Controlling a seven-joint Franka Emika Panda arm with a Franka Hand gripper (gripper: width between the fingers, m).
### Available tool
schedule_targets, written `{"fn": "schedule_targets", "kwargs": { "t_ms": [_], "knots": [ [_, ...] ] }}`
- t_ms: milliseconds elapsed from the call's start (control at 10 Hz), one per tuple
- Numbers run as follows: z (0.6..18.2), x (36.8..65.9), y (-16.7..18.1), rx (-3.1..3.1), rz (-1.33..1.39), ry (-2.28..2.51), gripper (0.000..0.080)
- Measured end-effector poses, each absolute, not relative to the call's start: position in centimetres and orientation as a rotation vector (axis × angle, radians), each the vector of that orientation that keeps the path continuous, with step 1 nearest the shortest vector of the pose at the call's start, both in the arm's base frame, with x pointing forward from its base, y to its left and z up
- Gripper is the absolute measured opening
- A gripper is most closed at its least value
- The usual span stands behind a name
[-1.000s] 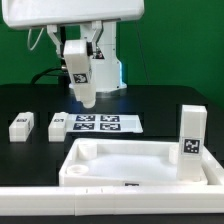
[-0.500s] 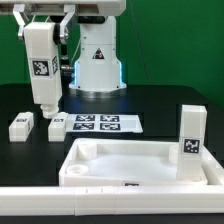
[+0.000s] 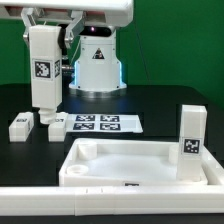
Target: Assemble desk
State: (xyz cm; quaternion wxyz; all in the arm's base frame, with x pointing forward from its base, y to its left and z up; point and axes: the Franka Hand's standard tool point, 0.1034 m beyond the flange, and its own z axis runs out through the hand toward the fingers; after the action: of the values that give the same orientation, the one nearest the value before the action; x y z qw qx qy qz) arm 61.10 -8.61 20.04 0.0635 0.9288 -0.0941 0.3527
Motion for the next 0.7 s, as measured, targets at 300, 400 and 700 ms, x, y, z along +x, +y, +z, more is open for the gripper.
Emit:
{"fn": "schedule_targets", "kwargs": {
  "t_ms": [300, 400, 700],
  "knots": [
    [18.7, 61.2, -8.5, 2.802, 1.051, -0.240, 0.0290],
    [18.4, 61.3, -8.0, 2.815, 1.042, -0.228, 0.0290],
    [18.2, 61.7, -6.8, 2.850, 1.014, -0.218, 0.0290]
  ]
}}
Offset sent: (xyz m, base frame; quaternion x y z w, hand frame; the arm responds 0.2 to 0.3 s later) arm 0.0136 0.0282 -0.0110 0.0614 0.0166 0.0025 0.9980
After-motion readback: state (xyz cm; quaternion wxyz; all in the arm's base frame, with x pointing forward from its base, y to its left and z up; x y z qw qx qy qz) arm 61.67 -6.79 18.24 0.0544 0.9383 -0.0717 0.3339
